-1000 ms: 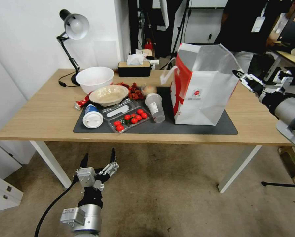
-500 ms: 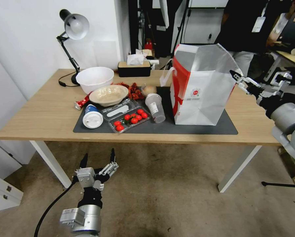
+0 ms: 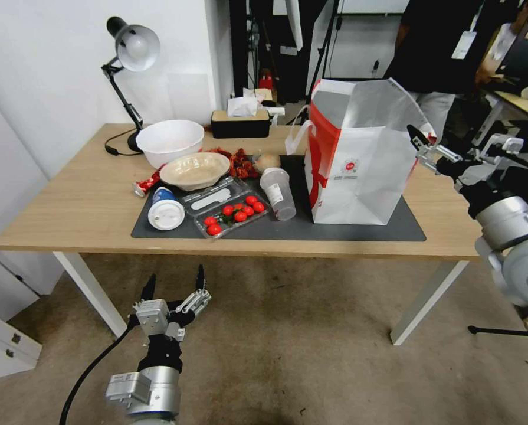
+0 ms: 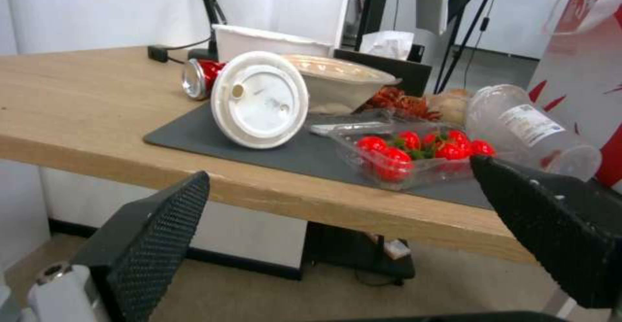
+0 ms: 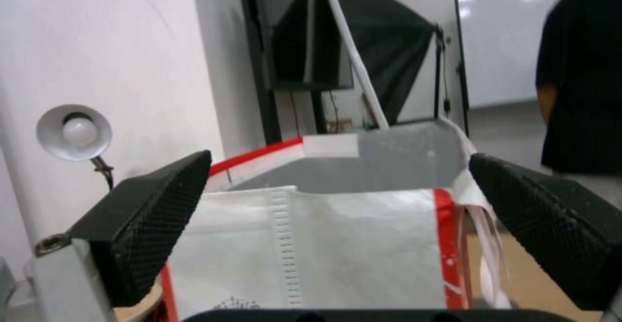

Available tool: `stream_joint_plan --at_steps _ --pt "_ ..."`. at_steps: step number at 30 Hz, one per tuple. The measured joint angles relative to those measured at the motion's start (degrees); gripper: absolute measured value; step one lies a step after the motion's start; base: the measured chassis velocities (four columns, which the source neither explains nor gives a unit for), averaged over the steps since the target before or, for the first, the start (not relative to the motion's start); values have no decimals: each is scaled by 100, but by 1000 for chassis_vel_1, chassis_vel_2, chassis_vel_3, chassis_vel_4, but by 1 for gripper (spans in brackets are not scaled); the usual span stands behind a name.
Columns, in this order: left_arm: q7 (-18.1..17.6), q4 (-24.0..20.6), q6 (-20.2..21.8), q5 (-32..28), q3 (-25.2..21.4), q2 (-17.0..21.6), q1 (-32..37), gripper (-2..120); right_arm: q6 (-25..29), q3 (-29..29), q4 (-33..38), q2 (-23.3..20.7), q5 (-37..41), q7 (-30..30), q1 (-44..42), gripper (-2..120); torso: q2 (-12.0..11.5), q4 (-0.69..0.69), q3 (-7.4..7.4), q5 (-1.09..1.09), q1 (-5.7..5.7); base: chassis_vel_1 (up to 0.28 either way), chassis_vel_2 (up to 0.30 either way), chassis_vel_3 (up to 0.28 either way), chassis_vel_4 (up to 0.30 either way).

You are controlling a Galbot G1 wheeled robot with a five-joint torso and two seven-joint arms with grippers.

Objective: Pick up the food delivery bag from the floor and place it on the table.

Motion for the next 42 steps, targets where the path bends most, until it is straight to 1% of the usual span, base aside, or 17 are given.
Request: stream_joint_plan --at_steps 2,4,7,8,10,11,14,15,19,25,30,32,34,35,36,39,42 --pt "-15 -7 0 -2 -5 2 -3 100 260 -7 160 92 -576 8 -230 100 0 0 0 -1 0 0 0 0 0" --pt "-17 -8 -1 -3 -5 3 -4 100 364 -7 227 123 -789 32 -335 100 0 0 0 0 0 0 0 0 0" --pt "-19 2 -44 -3 -1 -3 -11 100 752 -48 569 307 -1725 212 -772 100 0 -1 0 -1 0 0 0 0 0" --pt "-19 2 -44 -3 -1 -3 -11 100 752 -48 569 307 -1725 212 -772 100 0 -1 0 -1 0 0 0 0 0" --pt "-5 17 -102 3 8 -13 -13 100 943 -186 815 543 -2417 442 -1029 100 0 0 0 -1 0 0 0 0 0" --pt "-5 17 -102 3 8 -13 -13 100 943 -186 815 543 -2417 442 -1029 100 0 0 0 -1 0 0 0 0 0" --pt "68 16 -173 10 12 -9 -8 100 1102 -429 1073 888 -3204 849 -1304 100 0 0 0 -1 0 0 0 0 0" --pt "68 16 -173 10 12 -9 -8 100 1102 -429 1073 888 -3204 849 -1304 100 0 0 0 -1 0 0 0 0 0" --pt "174 12 -284 15 14 -10 14 100 1236 -639 1175 1207 -4074 1234 -1651 100 0 -1 0 -1 0 0 0 0 0" --pt "285 69 -380 82 28 -45 19 100 1257 -799 1145 1490 -4706 1500 -1990 100 0 0 0 0 0 0 0 0 0" --pt "377 108 -438 161 27 -56 16 100 1098 -1042 1139 1795 -5207 1758 -2239 100 0 0 0 0 0 0 0 0 0" --pt "405 116 -454 192 26 -75 1 100 932 -1324 1151 2060 -5423 1921 -2441 100 0 0 0 0 0 0 0 0 0" --pt "412 120 -454 199 26 -79 -2 100 914 -1386 1153 2120 -5459 1933 -2489 100 0 0 0 0 0 0 0 0 0" --pt "424 134 -457 226 30 -87 -4 100 903 -1564 1122 2321 -5613 1947 -2609 100 0 -1 0 -1 0 0 0 0 0" --pt "424 134 -457 226 30 -87 -4 100 903 -1564 1122 2321 -5613 1947 -2609 100 0 -1 0 -1 0 0 0 0 0" --pt "455 172 -485 284 41 -102 -10 100 928 -1921 950 2735 -6003 1960 -2703 100 0 0 0 -1 -1 0 0 0 0" --pt "471 188 -497 302 46 -101 -10 100 996 -2051 827 2924 -6266 1989 -2694 100 0 0 0 0 0 0 0 0 0"
